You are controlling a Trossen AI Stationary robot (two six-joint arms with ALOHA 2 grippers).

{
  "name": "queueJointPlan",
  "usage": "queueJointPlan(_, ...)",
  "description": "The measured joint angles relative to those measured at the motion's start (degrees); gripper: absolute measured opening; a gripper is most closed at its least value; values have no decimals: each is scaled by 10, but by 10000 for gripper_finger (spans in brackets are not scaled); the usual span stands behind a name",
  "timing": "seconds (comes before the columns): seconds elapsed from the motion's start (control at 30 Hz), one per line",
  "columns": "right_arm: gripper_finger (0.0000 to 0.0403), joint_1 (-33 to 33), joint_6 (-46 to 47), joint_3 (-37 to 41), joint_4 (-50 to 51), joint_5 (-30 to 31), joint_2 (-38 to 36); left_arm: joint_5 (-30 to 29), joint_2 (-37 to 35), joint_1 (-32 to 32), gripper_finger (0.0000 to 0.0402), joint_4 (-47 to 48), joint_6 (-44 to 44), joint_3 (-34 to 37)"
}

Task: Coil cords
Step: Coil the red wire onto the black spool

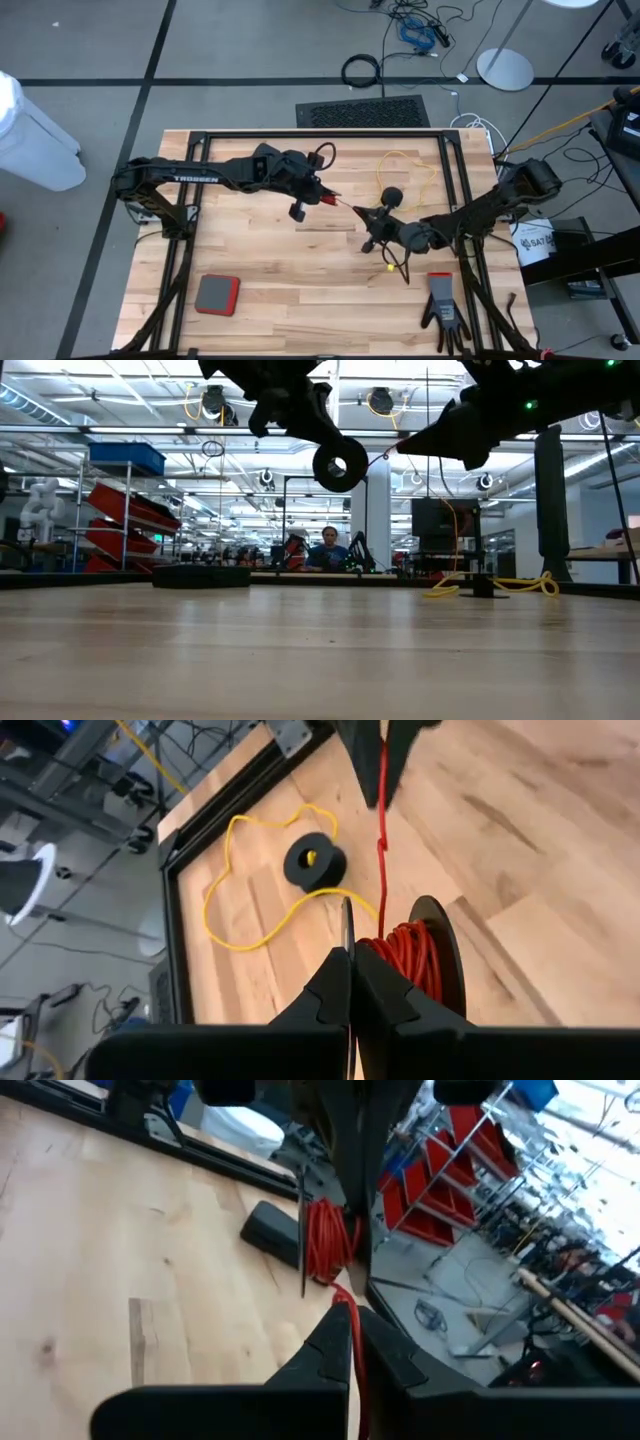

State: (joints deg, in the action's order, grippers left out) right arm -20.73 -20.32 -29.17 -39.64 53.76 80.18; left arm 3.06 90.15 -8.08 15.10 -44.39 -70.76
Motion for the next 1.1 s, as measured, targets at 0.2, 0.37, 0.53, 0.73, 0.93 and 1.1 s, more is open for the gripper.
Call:
queueJointPlan(0.2,0,0,44,0,51,-9,-31,-53,0,0,1,10,-26,0)
queueJointPlan(0.37,0,0,64,-3,53,-33,-47,-85,0,1,1,10,-44,0)
queueJointPlan(0.53,0,0,73,-14,54,-44,-49,-121,0,1,1,8,-68,0)
queueJointPlan(0.73,0,0,73,-33,53,-58,-49,-163,4,1,1,4,-85,0)
queueJointPlan(0.93,0,0,72,-42,51,-64,-49,-192,23,-1,1,3,-87,0)
queueJointPlan(1.1,0,2,74,-43,21,-64,-49,-234,44,-2,1,-38,-87,0)
